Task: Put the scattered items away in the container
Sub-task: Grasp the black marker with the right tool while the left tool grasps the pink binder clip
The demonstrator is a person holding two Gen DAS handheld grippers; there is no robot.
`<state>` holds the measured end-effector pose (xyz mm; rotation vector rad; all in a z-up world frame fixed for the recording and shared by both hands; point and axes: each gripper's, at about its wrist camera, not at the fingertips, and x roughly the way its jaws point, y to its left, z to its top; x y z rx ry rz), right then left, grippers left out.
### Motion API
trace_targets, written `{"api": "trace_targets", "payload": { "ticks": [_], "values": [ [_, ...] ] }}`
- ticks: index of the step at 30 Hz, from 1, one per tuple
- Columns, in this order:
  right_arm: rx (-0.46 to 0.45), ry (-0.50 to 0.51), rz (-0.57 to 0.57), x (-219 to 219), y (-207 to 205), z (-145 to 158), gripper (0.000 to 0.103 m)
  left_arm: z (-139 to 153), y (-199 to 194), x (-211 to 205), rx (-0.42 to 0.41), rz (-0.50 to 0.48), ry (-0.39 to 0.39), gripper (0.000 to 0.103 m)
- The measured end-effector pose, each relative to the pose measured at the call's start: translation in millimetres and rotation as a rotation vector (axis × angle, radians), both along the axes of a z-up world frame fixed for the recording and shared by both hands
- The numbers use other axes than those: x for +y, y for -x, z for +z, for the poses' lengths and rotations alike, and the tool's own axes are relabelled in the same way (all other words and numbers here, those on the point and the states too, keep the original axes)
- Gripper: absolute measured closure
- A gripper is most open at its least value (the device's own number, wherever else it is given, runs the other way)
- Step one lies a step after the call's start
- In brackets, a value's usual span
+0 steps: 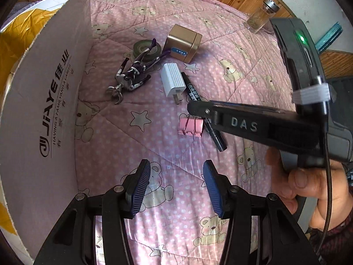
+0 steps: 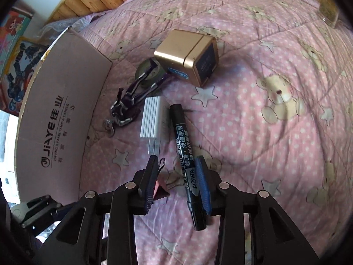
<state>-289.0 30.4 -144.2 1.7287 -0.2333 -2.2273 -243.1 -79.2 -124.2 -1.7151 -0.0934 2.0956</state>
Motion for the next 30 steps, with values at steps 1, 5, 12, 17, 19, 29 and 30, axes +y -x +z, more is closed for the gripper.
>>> {"api": "trace_targets", "payload": {
  "ticks": [1,5,12,17,19,29,30],
  "values": [
    [-0.006,0.003,0.003,0,4,-3,0.065,-3,1,2,-0.003,0.0,-0.005,0.052],
    [-0.015,0.086,-0.03,18,11,-4,0.065,-8,5,10,0.008,0.001,-0.021,0.052],
    [-0.008,0.148,-0.086,55,-8,6,0.063,-13,21,17,0.01,0.038,-0.042,0.052],
    [0.005,0.047,0.046,34,-11,-8,0.068,-14,33,11,0.026,0.102,-0.041,0.052],
    [0.04,0.029,0.069,28,-10,-9,0.069,-13,35,8,0.032,0.113,-0.061,0.052],
    [0.025,-0.069,-0.006,54,-10,-8,0.09,-27,54,-3,0.036,0.24,0.009,0.045],
    [0.023,-0.064,-0.01,55,-13,-9,0.09,-24,54,-9,0.057,0.266,0.026,0.046]
  ]
}}
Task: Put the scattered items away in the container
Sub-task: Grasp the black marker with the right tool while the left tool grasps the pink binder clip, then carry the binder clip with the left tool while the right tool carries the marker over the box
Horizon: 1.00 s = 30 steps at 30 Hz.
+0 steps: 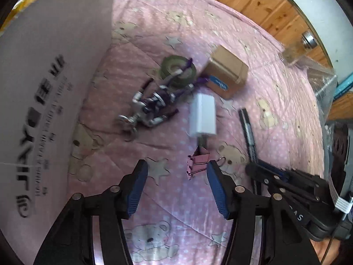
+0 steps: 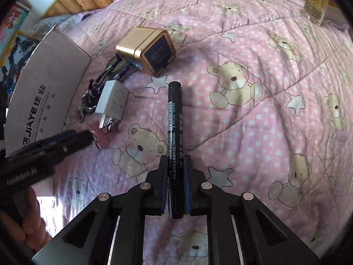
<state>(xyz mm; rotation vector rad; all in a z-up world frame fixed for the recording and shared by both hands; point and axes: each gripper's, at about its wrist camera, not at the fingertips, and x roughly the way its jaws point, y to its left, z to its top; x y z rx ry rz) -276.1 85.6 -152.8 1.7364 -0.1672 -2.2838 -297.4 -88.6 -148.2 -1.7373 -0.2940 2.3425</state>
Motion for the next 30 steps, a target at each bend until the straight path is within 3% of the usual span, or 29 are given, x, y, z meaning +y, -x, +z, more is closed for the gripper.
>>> {"api": "trace_targets", "payload": {
  "ticks": [4,9,11,12,15,19,23,30],
  "values": [
    [0.016,0.032,-0.003,-4,1,2,0.084,6,0,-14,0.02,0.017,-0.045,0.047],
    [0.039,0.034,0.004,-12,9,-1,0.08,4,-1,10,0.043,-0.135,-0.06,0.046],
    [0.043,0.036,0.003,-13,11,-2,0.082,4,-4,25,0.084,-0.228,-0.024,0.046],
    [0.041,0.039,-0.005,-11,11,-3,0.089,3,-6,32,0.118,-0.272,0.009,0.046],
    [0.032,0.063,-0.032,-1,10,-4,0.089,-1,-10,42,0.2,-0.362,0.058,0.046],
    [0.025,0.045,-0.042,9,2,-1,0.089,-13,-17,44,0.218,-0.453,0.062,0.047],
    [0.025,0.042,-0.042,11,-1,0,0.089,-12,-16,37,0.217,-0.461,0.027,0.048],
    [0.057,0.04,-0.054,6,-1,-5,0.088,-15,-17,32,0.238,-0.438,0.032,0.048]
  ]
}}
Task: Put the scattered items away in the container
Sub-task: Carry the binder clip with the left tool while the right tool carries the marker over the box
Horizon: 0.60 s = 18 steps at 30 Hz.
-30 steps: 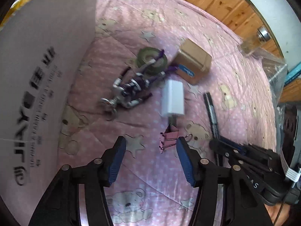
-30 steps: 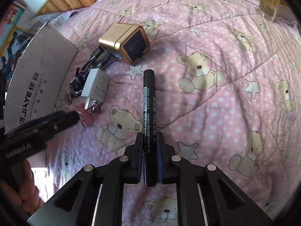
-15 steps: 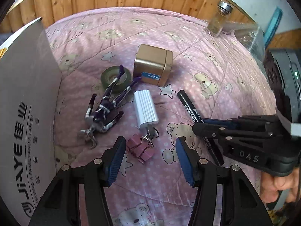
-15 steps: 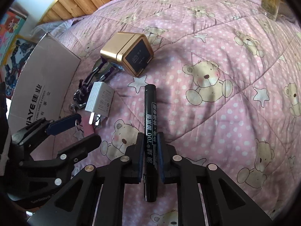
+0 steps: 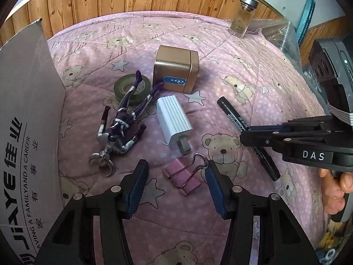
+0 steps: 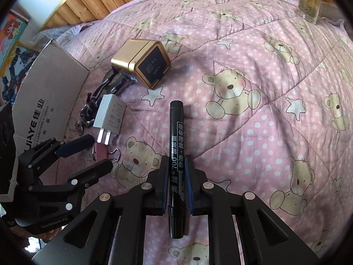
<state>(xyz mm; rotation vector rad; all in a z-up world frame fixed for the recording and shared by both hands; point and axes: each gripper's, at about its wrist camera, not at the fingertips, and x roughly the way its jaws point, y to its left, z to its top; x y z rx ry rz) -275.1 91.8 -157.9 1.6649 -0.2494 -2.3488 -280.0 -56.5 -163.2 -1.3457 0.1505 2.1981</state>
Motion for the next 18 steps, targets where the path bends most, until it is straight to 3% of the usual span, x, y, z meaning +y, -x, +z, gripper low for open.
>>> {"api": "trace_targets", "payload": {
  "ticks": [2,3,4,5,18],
  "values": [
    [-0.004,0.012,-0.009,0,1,-1,0.088,0,-4,2,0.015,-0.03,0.005,0.048],
    [-0.007,0.016,-0.012,1,1,-1,0.088,1,-7,2,0.016,-0.048,0.002,0.053],
    [-0.009,0.019,-0.015,1,2,-1,0.088,2,-8,4,0.007,-0.069,-0.008,0.064],
    [-0.011,0.02,-0.017,2,2,-1,0.088,3,-11,7,-0.004,-0.09,-0.014,0.065],
    [-0.004,0.011,-0.024,1,1,1,0.089,-2,-29,25,0.115,-0.195,0.065,0.064]
  ]
}}
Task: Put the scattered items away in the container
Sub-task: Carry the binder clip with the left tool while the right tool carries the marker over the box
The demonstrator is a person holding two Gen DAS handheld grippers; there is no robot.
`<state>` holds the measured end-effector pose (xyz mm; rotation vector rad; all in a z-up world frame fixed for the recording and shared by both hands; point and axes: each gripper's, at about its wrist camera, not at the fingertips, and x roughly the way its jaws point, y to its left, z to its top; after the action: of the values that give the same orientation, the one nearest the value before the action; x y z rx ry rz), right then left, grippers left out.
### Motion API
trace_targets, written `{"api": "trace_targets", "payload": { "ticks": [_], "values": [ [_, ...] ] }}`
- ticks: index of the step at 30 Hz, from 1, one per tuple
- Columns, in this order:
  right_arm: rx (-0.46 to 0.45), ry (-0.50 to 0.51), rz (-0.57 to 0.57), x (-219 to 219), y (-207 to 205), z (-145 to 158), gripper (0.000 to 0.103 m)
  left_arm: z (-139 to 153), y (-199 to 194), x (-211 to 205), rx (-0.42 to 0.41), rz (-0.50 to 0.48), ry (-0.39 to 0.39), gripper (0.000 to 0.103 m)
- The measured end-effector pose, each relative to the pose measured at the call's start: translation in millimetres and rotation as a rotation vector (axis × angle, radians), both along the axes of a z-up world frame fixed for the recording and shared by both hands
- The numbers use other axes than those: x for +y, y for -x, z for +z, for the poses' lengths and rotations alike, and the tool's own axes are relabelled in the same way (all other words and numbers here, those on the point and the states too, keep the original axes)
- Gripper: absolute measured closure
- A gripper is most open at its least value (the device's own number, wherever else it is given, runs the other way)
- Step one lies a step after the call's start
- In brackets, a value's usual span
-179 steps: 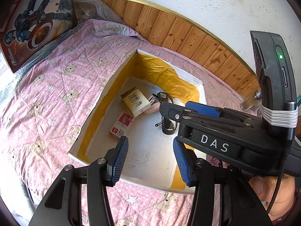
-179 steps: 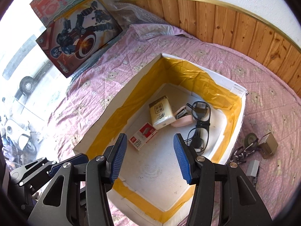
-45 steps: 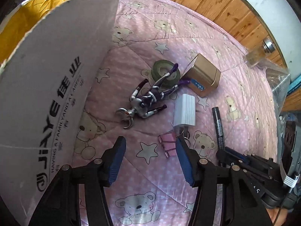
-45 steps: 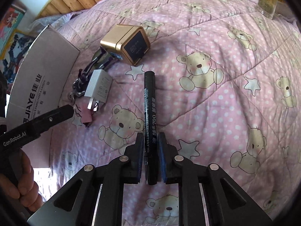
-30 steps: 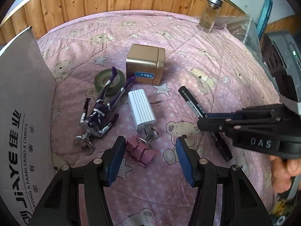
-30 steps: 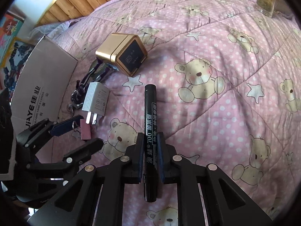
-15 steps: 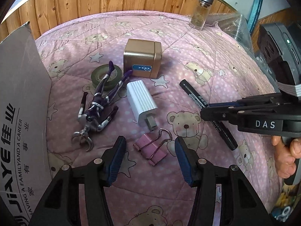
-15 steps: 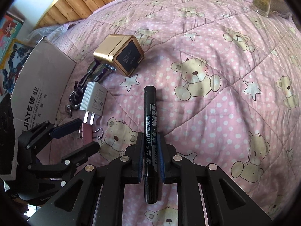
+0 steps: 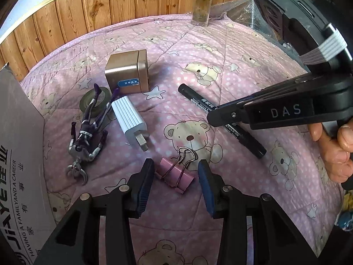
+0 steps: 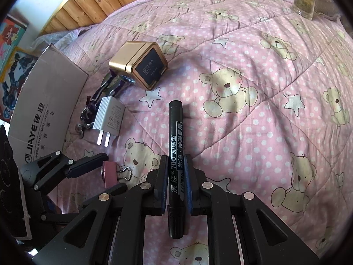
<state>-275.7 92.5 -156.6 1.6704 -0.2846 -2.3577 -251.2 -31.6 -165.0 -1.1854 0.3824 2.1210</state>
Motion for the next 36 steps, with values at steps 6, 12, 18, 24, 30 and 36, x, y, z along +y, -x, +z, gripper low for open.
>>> {"api": "trace_targets", "payload": {
  "ticks": [6,12,18,24,30,36],
  "values": [
    [-0.008,-0.008,-0.022,1,-5,6,0.089,3,-2,-9,-0.017,0.068,-0.007,0.064],
    [-0.023,0.018,-0.035,4,-16,12,0.089,17,-6,-17,-0.057,0.129,-0.042,0.064],
    [-0.03,0.045,-0.04,1,-23,27,0.089,37,-8,-24,-0.122,0.178,-0.05,0.064],
    [-0.024,0.053,-0.014,-14,-28,46,0.089,63,-10,-39,-0.159,0.233,-0.076,0.064],
    [-0.02,0.059,0.028,-35,-34,68,0.089,87,-11,-61,-0.198,0.314,-0.128,0.064],
    [0.0,0.045,0.073,-57,-39,92,0.089,110,-12,-81,-0.199,0.388,-0.14,0.064]
  ]
}}
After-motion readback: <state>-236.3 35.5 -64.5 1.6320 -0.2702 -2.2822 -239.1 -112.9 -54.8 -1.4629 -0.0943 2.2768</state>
